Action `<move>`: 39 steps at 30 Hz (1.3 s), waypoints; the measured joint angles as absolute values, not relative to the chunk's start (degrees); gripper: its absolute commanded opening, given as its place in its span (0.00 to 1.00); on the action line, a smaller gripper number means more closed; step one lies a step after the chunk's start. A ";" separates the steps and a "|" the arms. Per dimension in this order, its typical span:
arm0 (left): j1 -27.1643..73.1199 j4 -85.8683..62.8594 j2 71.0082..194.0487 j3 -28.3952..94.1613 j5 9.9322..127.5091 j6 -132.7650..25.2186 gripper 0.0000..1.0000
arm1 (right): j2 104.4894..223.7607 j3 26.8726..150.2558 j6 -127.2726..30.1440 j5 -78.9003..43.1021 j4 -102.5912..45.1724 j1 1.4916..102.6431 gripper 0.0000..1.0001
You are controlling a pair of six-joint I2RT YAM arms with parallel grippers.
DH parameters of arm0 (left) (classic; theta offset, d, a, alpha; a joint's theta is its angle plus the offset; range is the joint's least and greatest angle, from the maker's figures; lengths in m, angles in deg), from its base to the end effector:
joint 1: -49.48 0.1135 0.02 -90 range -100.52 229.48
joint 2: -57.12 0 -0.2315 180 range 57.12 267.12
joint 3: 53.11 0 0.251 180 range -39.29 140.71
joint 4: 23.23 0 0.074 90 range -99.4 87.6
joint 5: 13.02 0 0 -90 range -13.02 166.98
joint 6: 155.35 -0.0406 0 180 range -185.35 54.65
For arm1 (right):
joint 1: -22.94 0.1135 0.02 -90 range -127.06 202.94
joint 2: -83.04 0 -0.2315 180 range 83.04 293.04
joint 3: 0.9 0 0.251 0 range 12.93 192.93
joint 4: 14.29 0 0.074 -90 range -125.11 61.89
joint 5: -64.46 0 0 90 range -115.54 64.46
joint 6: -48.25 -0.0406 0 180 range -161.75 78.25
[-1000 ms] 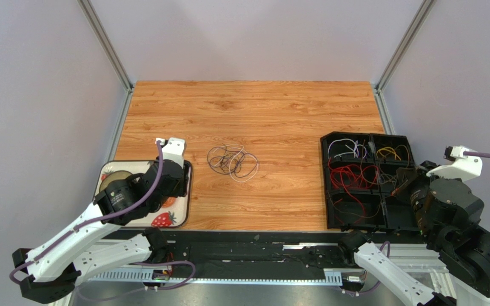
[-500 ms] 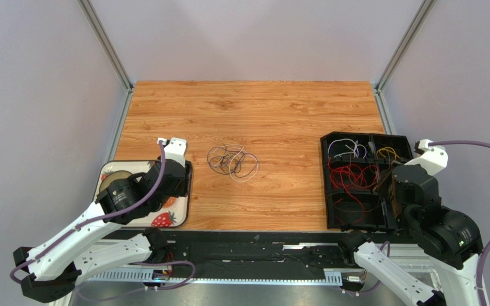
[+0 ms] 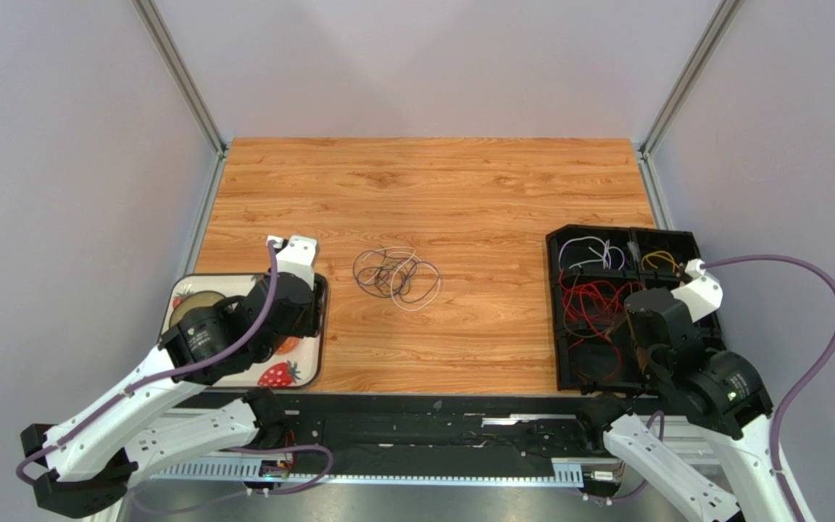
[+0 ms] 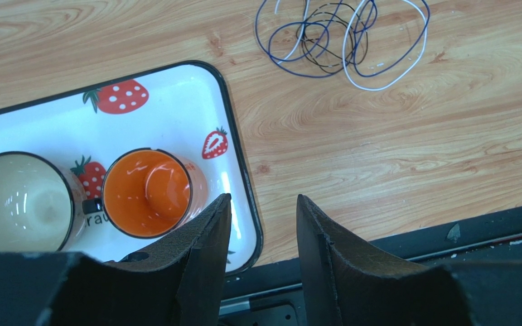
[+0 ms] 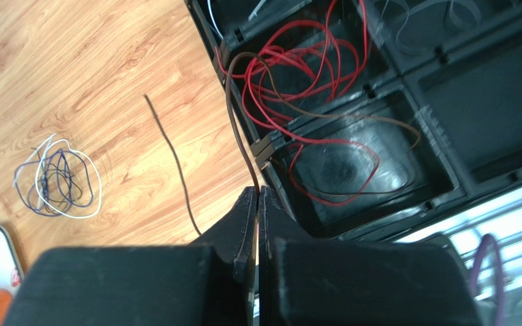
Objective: Untangle the cables
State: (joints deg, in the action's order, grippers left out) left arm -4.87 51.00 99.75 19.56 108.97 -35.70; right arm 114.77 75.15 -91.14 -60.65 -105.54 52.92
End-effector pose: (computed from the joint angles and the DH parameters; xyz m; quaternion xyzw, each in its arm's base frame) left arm 0.1018 -0.1051 0.3204 0.0846 0.8879 -0.0617 0.4479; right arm 0.0774 0.0177 0.3323 0.2586 0.8555 0.0076 0.4485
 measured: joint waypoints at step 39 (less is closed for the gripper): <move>-4.87 50.37 95.69 19.35 108.38 -36.12 0.49 | 151.40 65.16 -111.05 -60.43 -105.45 29.44 0.00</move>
